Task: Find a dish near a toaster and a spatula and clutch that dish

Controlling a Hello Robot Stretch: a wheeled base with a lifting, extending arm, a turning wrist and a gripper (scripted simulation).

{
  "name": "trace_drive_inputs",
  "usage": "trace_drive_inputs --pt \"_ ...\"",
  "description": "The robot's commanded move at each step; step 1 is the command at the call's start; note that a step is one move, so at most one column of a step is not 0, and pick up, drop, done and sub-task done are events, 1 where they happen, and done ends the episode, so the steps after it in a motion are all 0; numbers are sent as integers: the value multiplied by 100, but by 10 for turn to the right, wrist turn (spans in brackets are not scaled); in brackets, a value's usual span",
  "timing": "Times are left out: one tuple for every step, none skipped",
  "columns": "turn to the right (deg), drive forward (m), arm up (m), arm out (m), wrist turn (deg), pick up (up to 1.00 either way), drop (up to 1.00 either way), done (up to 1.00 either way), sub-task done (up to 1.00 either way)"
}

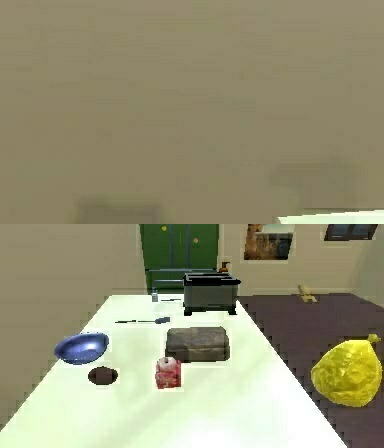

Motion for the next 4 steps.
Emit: trace_drive_inputs --pt "-240 0 0 0 0 0 0 0 0" --pt "0 0 50 0 0 0 0 0 0" --pt "0 0 38 0 0 0 0 0 0" --pt "0 0 0 36 0 0 0 0 0"
